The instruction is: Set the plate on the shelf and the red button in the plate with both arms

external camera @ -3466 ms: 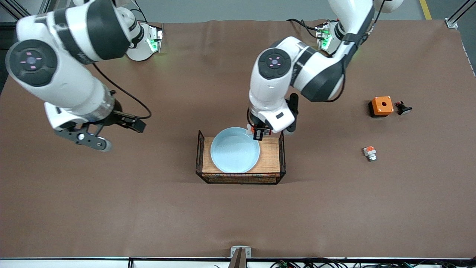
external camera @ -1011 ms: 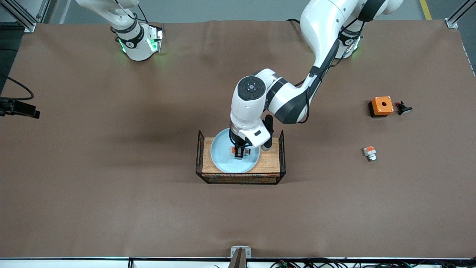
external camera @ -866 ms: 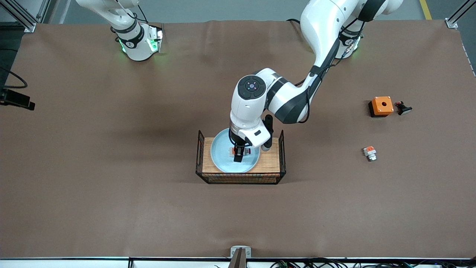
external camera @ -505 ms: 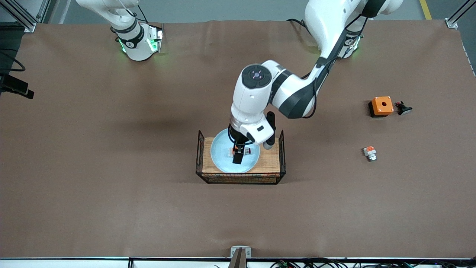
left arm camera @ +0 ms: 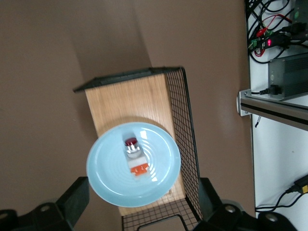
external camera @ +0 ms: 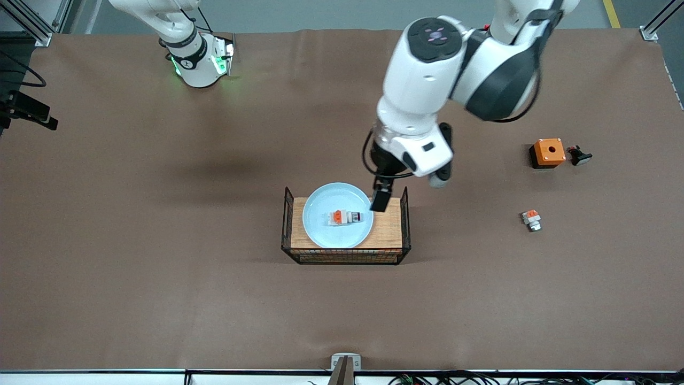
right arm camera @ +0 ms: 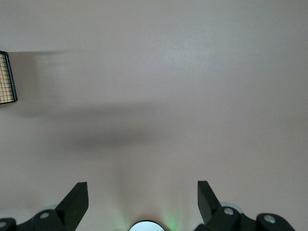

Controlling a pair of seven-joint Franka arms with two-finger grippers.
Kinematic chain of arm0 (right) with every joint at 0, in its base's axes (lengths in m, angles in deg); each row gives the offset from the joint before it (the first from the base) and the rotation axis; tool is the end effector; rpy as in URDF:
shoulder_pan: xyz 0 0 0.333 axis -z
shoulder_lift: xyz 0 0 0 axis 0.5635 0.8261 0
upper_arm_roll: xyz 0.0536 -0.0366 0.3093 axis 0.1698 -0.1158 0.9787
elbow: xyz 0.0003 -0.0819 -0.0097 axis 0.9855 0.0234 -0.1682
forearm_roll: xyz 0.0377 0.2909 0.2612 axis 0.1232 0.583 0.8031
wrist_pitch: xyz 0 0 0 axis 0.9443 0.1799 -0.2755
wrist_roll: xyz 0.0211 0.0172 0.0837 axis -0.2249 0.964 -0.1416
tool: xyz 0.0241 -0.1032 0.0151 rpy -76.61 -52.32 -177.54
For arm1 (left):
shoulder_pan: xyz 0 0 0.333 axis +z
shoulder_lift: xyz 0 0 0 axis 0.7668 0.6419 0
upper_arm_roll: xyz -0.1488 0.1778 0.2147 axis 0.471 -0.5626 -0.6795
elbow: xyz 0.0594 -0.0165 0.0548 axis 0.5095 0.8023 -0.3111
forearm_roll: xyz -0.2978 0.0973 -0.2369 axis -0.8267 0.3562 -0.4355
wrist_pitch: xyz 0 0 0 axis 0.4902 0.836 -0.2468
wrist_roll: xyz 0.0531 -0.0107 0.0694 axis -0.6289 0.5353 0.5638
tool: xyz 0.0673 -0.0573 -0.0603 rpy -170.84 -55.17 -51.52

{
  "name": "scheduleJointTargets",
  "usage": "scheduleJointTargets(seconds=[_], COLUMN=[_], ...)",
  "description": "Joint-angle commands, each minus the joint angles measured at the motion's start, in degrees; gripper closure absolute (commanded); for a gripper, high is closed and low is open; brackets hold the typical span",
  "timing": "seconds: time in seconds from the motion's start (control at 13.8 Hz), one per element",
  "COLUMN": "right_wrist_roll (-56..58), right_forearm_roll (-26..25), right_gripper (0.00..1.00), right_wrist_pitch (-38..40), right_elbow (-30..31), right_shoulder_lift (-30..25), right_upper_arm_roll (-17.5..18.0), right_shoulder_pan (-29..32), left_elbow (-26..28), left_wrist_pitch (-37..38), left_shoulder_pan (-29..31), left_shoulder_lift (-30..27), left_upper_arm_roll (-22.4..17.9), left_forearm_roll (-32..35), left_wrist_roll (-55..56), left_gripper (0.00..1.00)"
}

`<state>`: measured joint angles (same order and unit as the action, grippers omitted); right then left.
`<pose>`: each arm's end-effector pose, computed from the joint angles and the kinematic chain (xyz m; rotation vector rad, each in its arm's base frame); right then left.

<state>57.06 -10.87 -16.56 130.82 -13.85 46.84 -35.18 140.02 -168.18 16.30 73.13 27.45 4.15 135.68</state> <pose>0.5241 -0.0672 0.6433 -3.1200 0.0865 0.1298 0.5773 -0.4129 0.5585 2.2969 1.8017 0.0621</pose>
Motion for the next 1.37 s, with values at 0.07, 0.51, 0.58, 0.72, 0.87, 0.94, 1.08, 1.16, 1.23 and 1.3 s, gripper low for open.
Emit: scheduleJointTargets(seconds=[0.07,0.51,0.58,0.72,0.87,0.94,1.08,1.16,1.23,1.3], right_wrist_roll=[0.67,0.76,0.76,0.85,1.03,1.11,1.11,1.11,1.11,1.03], right_forearm_roll=[0.08,0.08,0.08,0.0,0.08,0.0,-0.01,-0.01,-0.01,-0.01], right_gripper=[0.0,0.0,0.0,0.0,0.0,0.0,0.0,0.0,0.0,0.0], right_wrist_pitch=[-1.55,-2.86,-3.74,-4.62,-5.41,-5.68,-5.59,-5.59,-5.59,-5.59], right_elbow=[2.29,2.82,2.82,2.82,2.82,2.82,2.91,2.91,3.17,3.43], right_shoulder_lift=[-2.05,-2.84,-3.19,-3.19,-3.19,-3.19,-3.45,-3.54,-3.54,-3.89], right_upper_arm_roll=[0.35,0.35,0.43,0.52,0.52,0.61,1.57,1.93,2.19,2.45], right_shoulder_pan=[0.35,0.26,0.17,-0.09,0.0,0.0,0.52,0.61,0.79,0.79], left_elbow=[2.06,7.93,9.87,12.16,14.01,15.41,17.96,18.76,19.46,20.51], left_wrist_pitch=[10.94,20.91,20.91,20.82,20.82,20.56,20.03,19.94,19.51,18.89], left_shoulder_pan=[6.41,16.35,17.32,19.69,22.77,24.09,25.94,27.08,28.31,29.45], left_shoulder_lift=[-6.06,-13.26,-14.49,-16.17,-17.75,-18.8,-20.56,-21.18,-21.53,-22.15], left_upper_arm_roll=[0.27,0.27,0.18,0.18,0.18,0.1,0.1,0.18,0.18,0.18], left_forearm_roll=[-4.06,-4.86,-4.6,-4.07,-4.07,-3.98,-3.2,-2.58,-2.49,-2.49], left_wrist_roll=[-15.42,-38.11,-40.66,-45.5,-51.9,-54.98,-60.35,-62.9,-65.1,-67.91], left_gripper=[0.0,0.0,0.0,0.0,0.0,0.0,0.0,0.0,0.0,0.0])
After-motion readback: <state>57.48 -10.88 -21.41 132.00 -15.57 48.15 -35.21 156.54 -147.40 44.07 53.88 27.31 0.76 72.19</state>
